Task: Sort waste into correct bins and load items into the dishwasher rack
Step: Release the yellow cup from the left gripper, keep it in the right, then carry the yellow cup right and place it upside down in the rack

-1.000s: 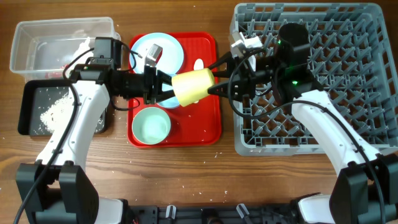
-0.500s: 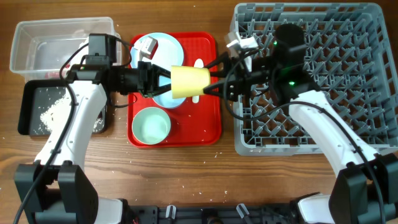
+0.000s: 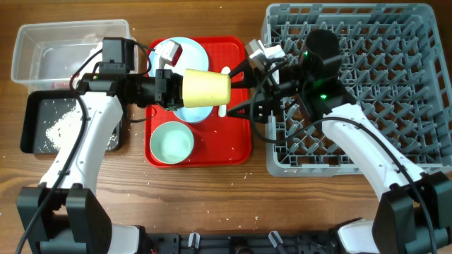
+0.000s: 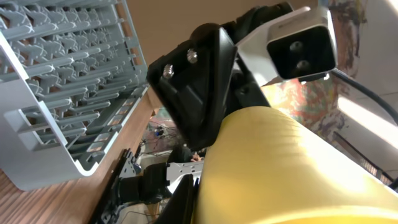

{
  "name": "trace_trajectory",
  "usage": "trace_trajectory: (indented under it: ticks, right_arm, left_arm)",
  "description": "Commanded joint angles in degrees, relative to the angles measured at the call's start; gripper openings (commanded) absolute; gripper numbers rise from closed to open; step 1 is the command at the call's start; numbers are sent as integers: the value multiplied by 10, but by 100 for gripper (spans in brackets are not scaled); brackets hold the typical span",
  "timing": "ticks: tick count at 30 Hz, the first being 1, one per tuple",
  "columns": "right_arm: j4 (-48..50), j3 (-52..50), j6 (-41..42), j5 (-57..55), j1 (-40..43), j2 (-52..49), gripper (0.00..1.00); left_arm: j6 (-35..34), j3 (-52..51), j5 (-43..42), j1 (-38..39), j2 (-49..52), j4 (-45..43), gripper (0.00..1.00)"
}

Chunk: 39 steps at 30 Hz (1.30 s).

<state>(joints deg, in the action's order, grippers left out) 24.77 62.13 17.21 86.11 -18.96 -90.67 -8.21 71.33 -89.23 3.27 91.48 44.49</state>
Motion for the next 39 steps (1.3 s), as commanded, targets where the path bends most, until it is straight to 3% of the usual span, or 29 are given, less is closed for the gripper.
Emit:
trace_trajectory:
  ticks: [1, 12, 16, 27, 29, 35, 39]
  right_arm:
    - [33, 2, 53, 31, 17, 1, 89]
    - [39, 2, 42, -70, -12, 1, 96]
    - [-16, 2, 11, -125, -18, 1, 95]
    - [-24, 2, 7, -122, -18, 1, 56]
    - [-15, 2, 8, -103, -18, 1, 46]
    - [-14, 2, 9, -81, -9, 1, 43]
    - [-15, 2, 23, -42, 31, 1, 36]
  left_arm:
    - [1, 6, 47, 2, -3, -2, 4]
    - [1, 6, 58, 5, -3, -1, 4]
    - [1, 6, 58, 10, -3, 1, 4]
    - [-12, 6, 58, 11, -3, 3, 5]
    - [-12, 6, 57, 11, -3, 3, 8]
    - [-12, 6, 58, 11, -3, 2, 30]
    - [-12, 6, 58, 11, -3, 2, 38]
